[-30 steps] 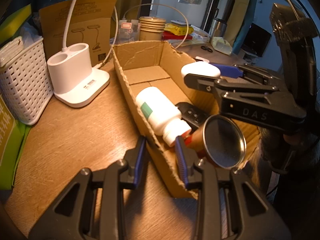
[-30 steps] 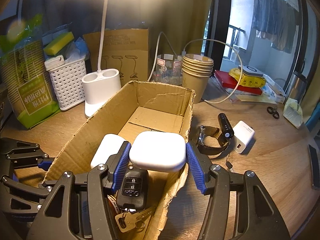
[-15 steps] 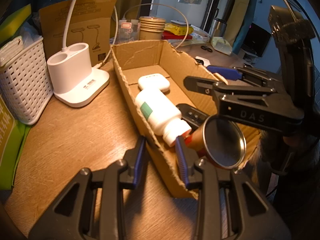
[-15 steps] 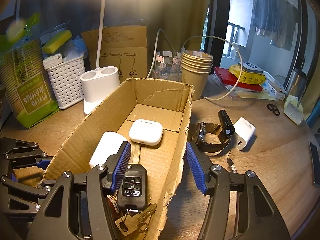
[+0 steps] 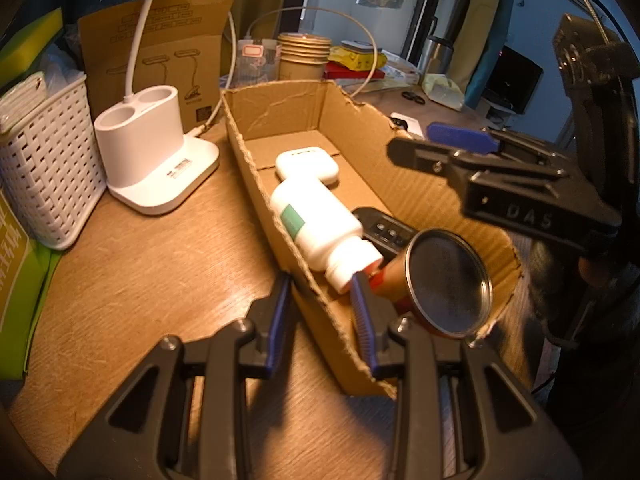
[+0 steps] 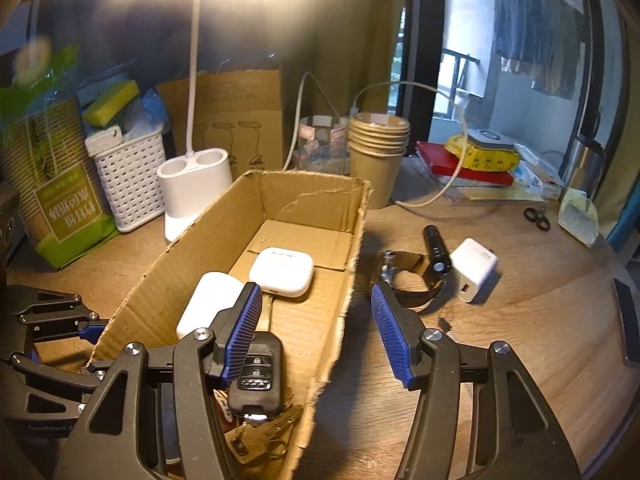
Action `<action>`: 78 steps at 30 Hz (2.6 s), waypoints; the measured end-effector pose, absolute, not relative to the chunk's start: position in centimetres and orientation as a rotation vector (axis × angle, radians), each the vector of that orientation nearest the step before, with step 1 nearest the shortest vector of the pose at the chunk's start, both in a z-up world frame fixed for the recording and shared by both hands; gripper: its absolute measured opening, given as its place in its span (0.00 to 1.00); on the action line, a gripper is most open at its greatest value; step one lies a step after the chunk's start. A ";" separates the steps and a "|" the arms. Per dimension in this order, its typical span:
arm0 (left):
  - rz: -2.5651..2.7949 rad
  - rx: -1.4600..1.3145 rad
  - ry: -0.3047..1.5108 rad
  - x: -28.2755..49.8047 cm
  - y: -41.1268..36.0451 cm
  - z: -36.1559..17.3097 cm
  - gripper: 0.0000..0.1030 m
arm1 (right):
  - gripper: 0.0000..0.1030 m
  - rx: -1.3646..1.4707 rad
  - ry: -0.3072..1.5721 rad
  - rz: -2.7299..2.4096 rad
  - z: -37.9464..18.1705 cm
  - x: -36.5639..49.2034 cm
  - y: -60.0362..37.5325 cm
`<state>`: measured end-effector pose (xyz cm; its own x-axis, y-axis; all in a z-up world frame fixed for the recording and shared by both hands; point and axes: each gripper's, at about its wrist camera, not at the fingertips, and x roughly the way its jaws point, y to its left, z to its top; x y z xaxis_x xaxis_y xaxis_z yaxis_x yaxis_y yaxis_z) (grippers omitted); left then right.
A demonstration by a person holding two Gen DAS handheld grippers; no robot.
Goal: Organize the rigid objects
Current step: 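Open the right gripper to drop the earbud case and withdraw, then move the right gripper to the black flashlight and close on it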
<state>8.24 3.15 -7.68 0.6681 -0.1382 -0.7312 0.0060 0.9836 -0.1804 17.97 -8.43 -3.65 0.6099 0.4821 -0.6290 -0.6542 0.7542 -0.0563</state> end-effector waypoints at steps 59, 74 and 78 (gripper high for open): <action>-0.082 -0.169 0.836 8.3 3.2 -7.7 0.32 | 0.43 -0.333 0.711 0.574 -6.6 33.1 -10.4; -0.082 -0.169 0.836 8.3 3.2 -7.7 0.32 | 0.31 -0.394 0.764 0.562 -8.4 34.3 -8.8; -0.082 -0.169 0.836 8.3 3.2 -7.7 0.32 | 0.22 -0.401 0.768 0.565 -8.6 34.4 -8.5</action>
<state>8.26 3.19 -7.67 0.6683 -0.1388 -0.7308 0.0056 0.9833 -0.1816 34.41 -8.45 -8.58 0.5847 0.3287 -0.7417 -0.6100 0.7808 -0.1349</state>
